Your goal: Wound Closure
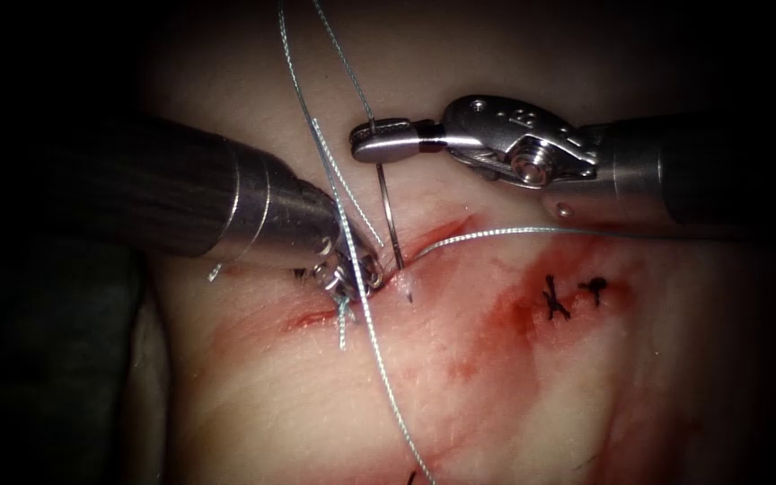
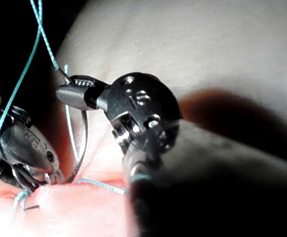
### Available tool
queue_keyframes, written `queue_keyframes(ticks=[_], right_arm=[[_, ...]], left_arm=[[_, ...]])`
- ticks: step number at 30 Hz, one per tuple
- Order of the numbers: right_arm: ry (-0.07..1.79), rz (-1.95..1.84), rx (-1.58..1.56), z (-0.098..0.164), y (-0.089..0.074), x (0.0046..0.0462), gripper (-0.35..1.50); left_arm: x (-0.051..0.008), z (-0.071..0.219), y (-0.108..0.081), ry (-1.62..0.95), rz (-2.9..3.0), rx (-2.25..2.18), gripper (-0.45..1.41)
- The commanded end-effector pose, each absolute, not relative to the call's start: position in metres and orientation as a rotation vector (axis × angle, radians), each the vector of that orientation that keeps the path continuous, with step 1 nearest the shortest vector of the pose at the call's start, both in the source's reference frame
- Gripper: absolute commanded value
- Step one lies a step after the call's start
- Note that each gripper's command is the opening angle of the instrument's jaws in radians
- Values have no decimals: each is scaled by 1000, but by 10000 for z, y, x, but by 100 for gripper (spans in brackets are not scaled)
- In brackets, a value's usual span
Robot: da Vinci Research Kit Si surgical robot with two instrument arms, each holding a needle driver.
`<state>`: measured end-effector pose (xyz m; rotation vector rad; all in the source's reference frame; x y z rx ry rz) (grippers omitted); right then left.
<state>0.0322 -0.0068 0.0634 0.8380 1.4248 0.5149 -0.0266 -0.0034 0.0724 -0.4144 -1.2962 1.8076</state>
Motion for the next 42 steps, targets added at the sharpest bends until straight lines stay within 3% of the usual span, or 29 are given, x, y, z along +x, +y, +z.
queue_keyframes(ticks=[1,16,17,19,21,23,34,37,40,42], right_arm=[[1422,547,859,637,-76,330,-35],[1292,826,1090,637,-119,311,-35],[1290,832,1092,638,-120,309,-35],[1293,842,1083,638,-119,306,-35],[1298,843,1073,640,-116,305,-35],[1310,832,1050,644,-110,302,-35],[1318,834,1033,646,-106,300,-35],[1320,839,1028,646,-106,300,-35],[1323,854,1022,646,-107,300,-35],[1314,874,1035,647,-108,299,-35]], left_arm=[[-270,729,-35,-1296,1808,-414,-45],[-267,720,-29,-1286,1801,-434,-45],[-267,718,-27,-1282,1798,-440,-27],[-264,711,-23,-1278,1784,-447,39],[-260,701,-17,-1273,1818,-496,74],[-247,679,-3,-1262,1838,-559,89],[-181,585,8,-1065,1957,-481,67],[-180,581,6,-1033,1992,-503,49],[-192,581,7,-988,2175,-621,15],[-203,581,9,-934,2377,-749,19]])
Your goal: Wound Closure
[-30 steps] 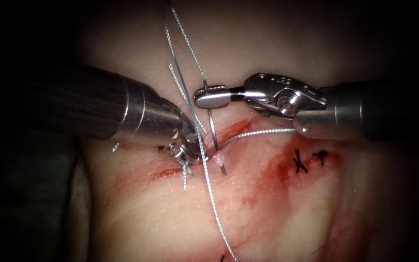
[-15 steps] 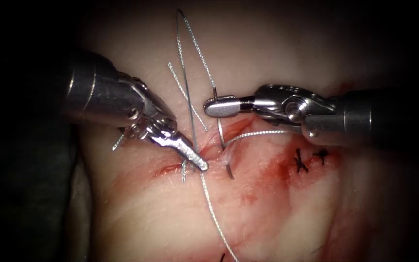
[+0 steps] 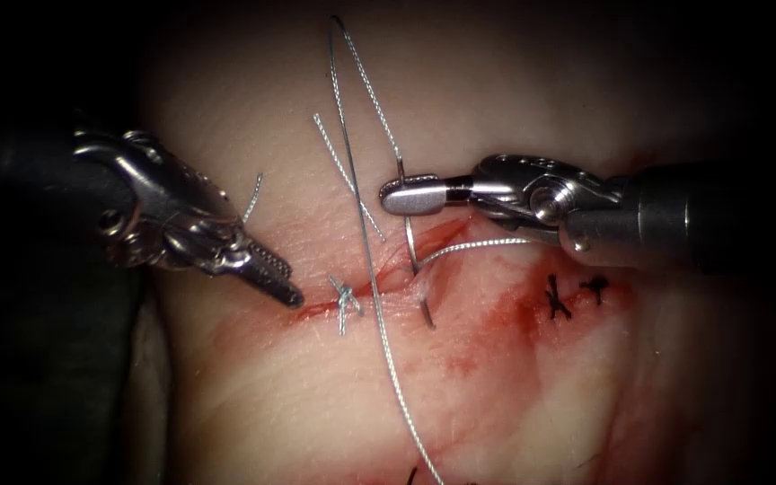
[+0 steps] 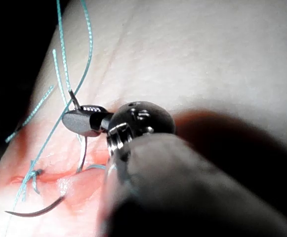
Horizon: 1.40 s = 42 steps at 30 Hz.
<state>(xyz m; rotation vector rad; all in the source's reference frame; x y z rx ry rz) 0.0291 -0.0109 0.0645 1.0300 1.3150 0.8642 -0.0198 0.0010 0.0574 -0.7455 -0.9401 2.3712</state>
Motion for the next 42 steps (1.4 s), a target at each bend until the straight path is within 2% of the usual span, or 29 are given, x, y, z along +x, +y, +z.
queue_keyframes(ticks=[1,3,5,12,17,19,22,24,27,28,30,34,36,37,39,40,41,42], right_arm=[[1306,886,1049,647,-109,299,-35],[1295,902,1067,647,-111,298,-35],[1282,934,1100,645,-113,298,-35],[1257,1004,1179,639,-122,302,-35],[1241,1027,1210,636,-125,299,-35],[1242,1028,1210,635,-126,299,-35],[1242,1029,1210,635,-125,299,-35],[1243,1031,1209,634,-125,299,-35],[1243,1032,1209,634,-124,299,-35],[1243,1034,1209,633,-123,299,-35],[1243,1036,1210,632,-122,298,-35],[1247,1040,1213,629,-120,298,-35],[1250,1041,1213,629,-120,298,-35],[1250,1042,1213,629,-120,298,-35],[1250,1043,1212,629,-120,299,-35],[1250,1043,1212,629,-120,299,-35],[1250,1043,1212,629,-120,300,-35],[1250,1043,1212,628,-121,300,-35]], left_arm=[[-210,581,9,-855,2550,-844,0],[-219,580,9,-768,2684,-898,-22],[-229,577,8,-707,2798,-902,-22],[-251,571,4,-571,3010,-991,12],[-236,573,10,-563,3001,-980,20],[-229,576,9,-571,3002,-986,7],[-219,582,3,-612,2955,-929,-1],[-217,591,-5,-664,2925,-904,0],[-220,598,-13,-734,2888,-887,-10],[-220,600,-17,-759,2863,-873,-17],[-220,606,-29,-848,2734,-795,-45],[-228,624,-56,-860,2635,-721,-45],[-239,639,-65,-882,2629,-753,-38],[-243,644,-66,-887,2629,-787,-21],[-245,646,-67,-888,2635,-788,0],[-246,648,-67,-893,2631,-784,24],[-247,649,-66,-892,2626,-780,32],[-249,650,-66,-887,2626,-780,32]])
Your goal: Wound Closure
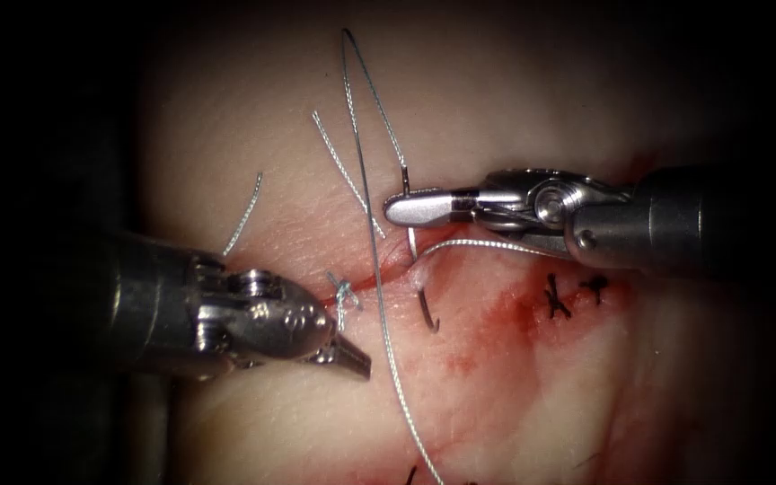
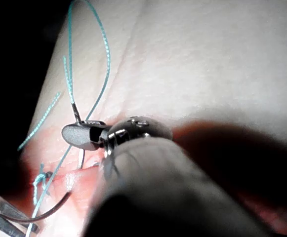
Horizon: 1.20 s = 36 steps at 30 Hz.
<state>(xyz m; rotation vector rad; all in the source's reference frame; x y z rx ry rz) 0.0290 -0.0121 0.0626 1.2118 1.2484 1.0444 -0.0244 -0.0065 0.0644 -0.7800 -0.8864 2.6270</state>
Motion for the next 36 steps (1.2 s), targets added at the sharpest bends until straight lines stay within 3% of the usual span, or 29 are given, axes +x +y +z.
queue_keyframes(ticks=[1,2,5,9,12,17,21,23,26,27,33,36], right_arm=[[1250,1043,1212,628,-122,301,-35],[1250,1044,1212,626,-123,302,-35],[1251,1044,1211,626,-124,303,-35],[1251,1044,1211,626,-124,303,-35],[1251,1044,1211,625,-125,303,-35],[1248,1048,1215,625,-125,302,-35],[1249,1050,1213,627,-124,300,-35],[1251,1056,1207,628,-123,300,-35],[1253,1060,1203,629,-122,298,-35],[1256,1056,1199,629,-122,298,-35],[1258,1061,1194,630,-121,295,-35],[1265,1077,1180,632,-118,292,-35]], left_arm=[[-251,652,-65,-875,2625,-780,34],[-256,655,-62,-859,2625,-778,42],[-260,655,-57,-824,2623,-781,39],[-268,650,-47,-746,2649,-802,98],[-274,654,-38,-687,2664,-810,106],[-270,657,-29,-646,2640,-867,81],[-262,650,-25,-649,2617,-893,94],[-262,647,-21,-642,2607,-894,89],[-265,647,-16,-619,2654,-936,51],[-266,647,-17,-605,2678,-981,24],[-266,640,-20,-591,2690,-1033,31],[-271,641,-20,-571,2710,-1060,19]])
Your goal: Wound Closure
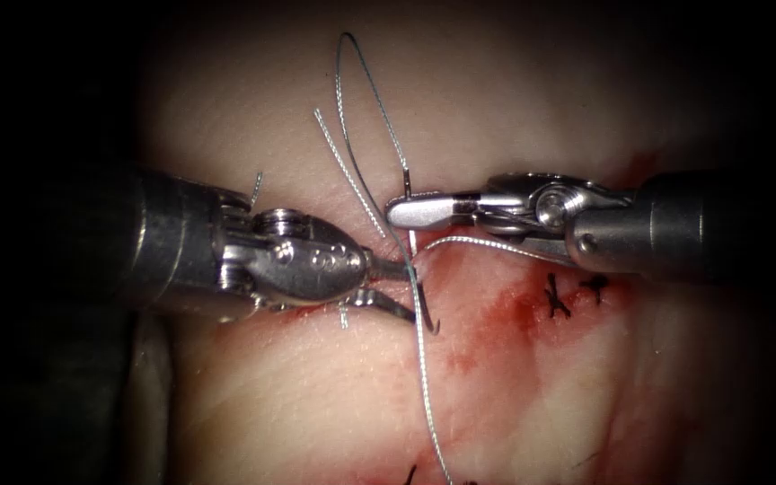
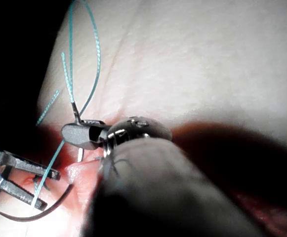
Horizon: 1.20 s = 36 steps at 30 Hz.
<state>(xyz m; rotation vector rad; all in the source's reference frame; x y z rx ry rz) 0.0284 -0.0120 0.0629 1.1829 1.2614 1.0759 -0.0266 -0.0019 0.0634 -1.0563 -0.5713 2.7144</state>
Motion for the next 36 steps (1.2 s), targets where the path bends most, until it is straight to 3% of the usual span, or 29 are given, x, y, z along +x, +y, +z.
queue_keyframes(ticks=[1,7,23,26,27,28,29,30,31,32,36], right_arm=[[1269,1086,1171,633,-117,290,-35],[1276,1093,1160,636,-118,288,-35],[1276,1095,1160,634,-119,291,-35],[1276,1096,1160,633,-119,292,-35],[1277,1097,1160,632,-119,292,-35],[1296,1068,1128,631,-119,292,-35],[1325,1024,1077,631,-119,293,-35],[1357,968,1011,629,-118,295,-21],[1384,911,944,627,-117,296,9],[1396,875,899,625,-116,297,26],[1404,819,828,615,-112,300,59]], left_arm=[[-272,641,-19,-558,2728,-1089,24],[-274,641,-20,-519,2781,-1134,37],[-292,647,-35,-593,2839,-1179,41],[-293,648,-34,-591,2837,-1182,15],[-293,649,-34,-589,2843,-1186,-22],[-291,649,-34,-611,2798,-1158,-45],[-289,649,-36,-644,2724,-1120,-45],[-285,648,-38,-675,2659,-1082,-45],[-281,648,-39,-692,2624,-1062,-45],[-279,647,-40,-708,2619,-1066,-45],[-271,642,-39,-844,2495,-1106,-45]])
